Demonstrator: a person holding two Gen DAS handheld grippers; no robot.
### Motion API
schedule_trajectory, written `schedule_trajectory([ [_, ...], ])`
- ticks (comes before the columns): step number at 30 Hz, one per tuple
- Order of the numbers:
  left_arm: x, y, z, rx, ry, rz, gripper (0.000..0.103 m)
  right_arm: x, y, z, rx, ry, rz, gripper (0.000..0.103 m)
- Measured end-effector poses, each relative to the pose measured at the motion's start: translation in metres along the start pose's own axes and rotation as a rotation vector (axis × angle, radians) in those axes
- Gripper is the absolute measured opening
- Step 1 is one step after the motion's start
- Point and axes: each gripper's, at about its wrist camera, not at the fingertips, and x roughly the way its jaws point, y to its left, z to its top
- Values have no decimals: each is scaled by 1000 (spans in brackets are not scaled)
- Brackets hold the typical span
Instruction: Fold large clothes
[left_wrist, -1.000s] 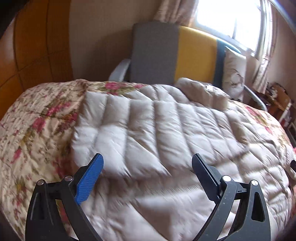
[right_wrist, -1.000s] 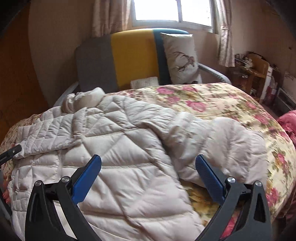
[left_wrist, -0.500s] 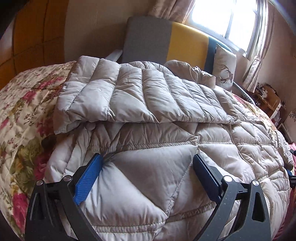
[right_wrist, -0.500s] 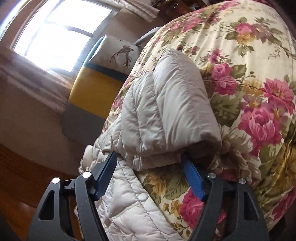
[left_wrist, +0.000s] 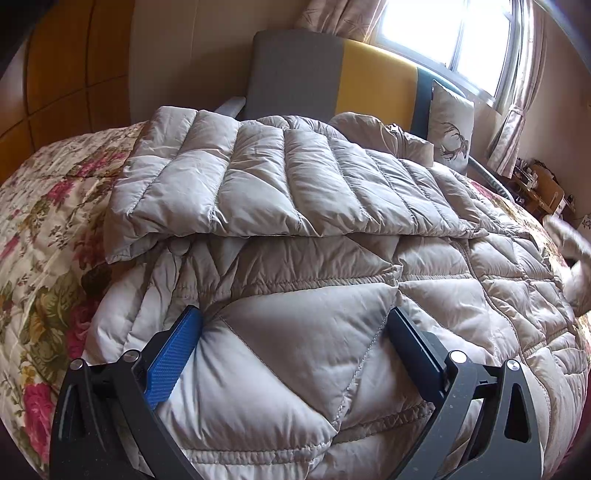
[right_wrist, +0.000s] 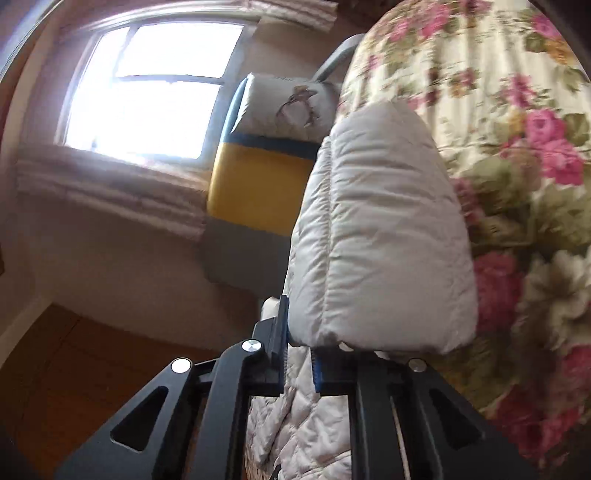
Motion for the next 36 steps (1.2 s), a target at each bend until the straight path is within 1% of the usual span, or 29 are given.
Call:
schedule_trajectory([
  [3,-2,2,3,-7,11,-12,99,29,22,-26,-75,146,80,8],
  [4,-3,3,4,-10,14,-11,99,39,25,-34,-99,197,91,8],
  [5,-8,2,7,-25,9,-6,99,49,27,-43,-124,249,85,8],
  [6,-17,2,11,-48,-14,-13,99,60,25,-52,-147,299,68,8],
  [8,-34,-4,18,-76,-64,-64,99,77,17,-68,-180,369,21,8],
  [9,-42,-10,22,-80,-76,-92,99,84,11,-74,-191,394,-5,8],
  [10,-46,-16,24,-76,-79,-118,99,90,3,-80,-200,415,-30,8],
  [11,-51,-26,29,-63,-74,-166,99,94,-3,-83,-205,422,-49,8],
  [12,-52,-38,32,-45,-57,-209,99,96,-8,-85,-209,425,-55,8],
  [13,-52,-48,34,-30,-44,-237,99,96,-12,-87,-208,427,-47,8],
  [17,-33,-96,44,12,38,-355,99,86,-17,-83,-195,409,89,8],
  [19,-15,-119,48,37,98,-394,99,80,-19,-83,-209,408,136,8],
  [20,2,-130,50,36,152,-412,99,76,-20,-84,-218,409,156,8],
  [22,28,-141,48,-31,256,-466,99,73,-21,-82,-230,413,196,8],
  [23,42,-144,44,-101,315,-532,99,72,-21,-83,-235,418,213,8],
  [24,51,-145,42,-160,343,-566,99,71,-22,-83,-245,425,215,8],
  [25,55,-143,42,-218,330,-557,96,70,-23,-85,-258,433,213,8],
  [26,54,-141,42,-251,303,-565,79,77,-23,-83,-272,440,204,8],
  [27,54,-141,42,-276,293,-596,67,79,-23,-80,-288,444,186,8],
  [28,55,-141,43,-284,307,-613,38,80,-26,-79,-307,446,157,9],
  [29,56,-143,43,-282,331,-609,13,78,-23,-77,-328,437,120,16],
  [30,53,-143,45,-272,323,-603,11,71,-19,-78,-346,435,91,32],
  [31,44,-140,50,-256,278,-588,10,69,-17,-79,-364,435,60,42],
  [32,38,-140,55,-240,243,-570,9,65,-13,-78,-390,425,21,57],
  [33,29,-134,62,-224,201,-551,9,62,-8,-80,-426,421,-21,62],
  [35,18,-121,74,-211,136,-525,7,58,0,-84,-529,412,-152,63],
  [36,12,-112,79,-207,105,-504,7,56,1,-86,-578,401,-226,65],
])
